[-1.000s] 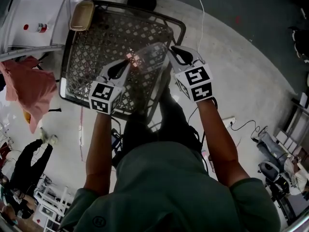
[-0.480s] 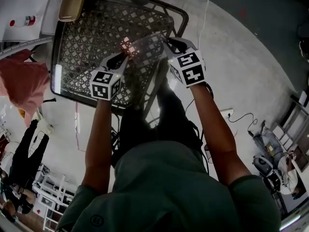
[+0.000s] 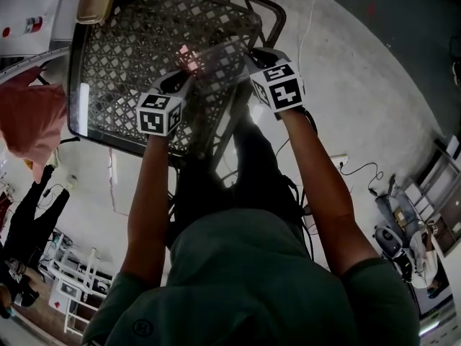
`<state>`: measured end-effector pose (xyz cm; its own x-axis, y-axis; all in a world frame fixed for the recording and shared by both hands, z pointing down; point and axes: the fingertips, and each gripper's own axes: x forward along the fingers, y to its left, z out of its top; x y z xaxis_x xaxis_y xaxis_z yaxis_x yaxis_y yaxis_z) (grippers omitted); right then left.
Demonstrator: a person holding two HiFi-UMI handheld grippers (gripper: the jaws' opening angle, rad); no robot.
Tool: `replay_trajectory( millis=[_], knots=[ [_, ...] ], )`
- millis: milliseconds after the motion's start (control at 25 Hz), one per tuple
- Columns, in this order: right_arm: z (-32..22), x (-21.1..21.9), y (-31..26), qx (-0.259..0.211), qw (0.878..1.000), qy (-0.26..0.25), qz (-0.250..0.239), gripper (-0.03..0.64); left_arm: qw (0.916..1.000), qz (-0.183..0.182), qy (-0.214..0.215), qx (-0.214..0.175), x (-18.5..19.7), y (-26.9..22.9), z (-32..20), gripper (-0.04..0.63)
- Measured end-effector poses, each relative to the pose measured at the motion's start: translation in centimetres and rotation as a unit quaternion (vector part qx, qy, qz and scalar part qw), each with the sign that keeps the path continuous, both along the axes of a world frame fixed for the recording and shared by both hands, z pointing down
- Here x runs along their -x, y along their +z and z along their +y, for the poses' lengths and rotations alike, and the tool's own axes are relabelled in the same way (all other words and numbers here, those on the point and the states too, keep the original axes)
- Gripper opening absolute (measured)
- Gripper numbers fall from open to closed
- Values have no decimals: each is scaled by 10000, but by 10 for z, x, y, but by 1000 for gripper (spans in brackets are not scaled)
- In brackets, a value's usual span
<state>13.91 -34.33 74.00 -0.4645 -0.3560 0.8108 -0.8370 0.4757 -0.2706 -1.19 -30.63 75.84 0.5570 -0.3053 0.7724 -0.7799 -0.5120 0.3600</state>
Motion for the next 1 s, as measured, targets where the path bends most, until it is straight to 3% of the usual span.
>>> replay_trajectory(
  millis=[440,640,880,1000],
  knots=[
    [4,0,36,532,9981,185,-246,75,9994,163,-186,234,-4,15,3,83],
    [10,0,43,749,9945,425,-595,67,9980,336,-396,355,-5,18,6,80],
    [10,1,42,1023,9894,416,-946,38,9939,687,-705,492,-4,18,5,29],
    [8,1,39,976,9910,339,-852,3,9915,807,-835,581,-3,20,3,21]
  ],
)
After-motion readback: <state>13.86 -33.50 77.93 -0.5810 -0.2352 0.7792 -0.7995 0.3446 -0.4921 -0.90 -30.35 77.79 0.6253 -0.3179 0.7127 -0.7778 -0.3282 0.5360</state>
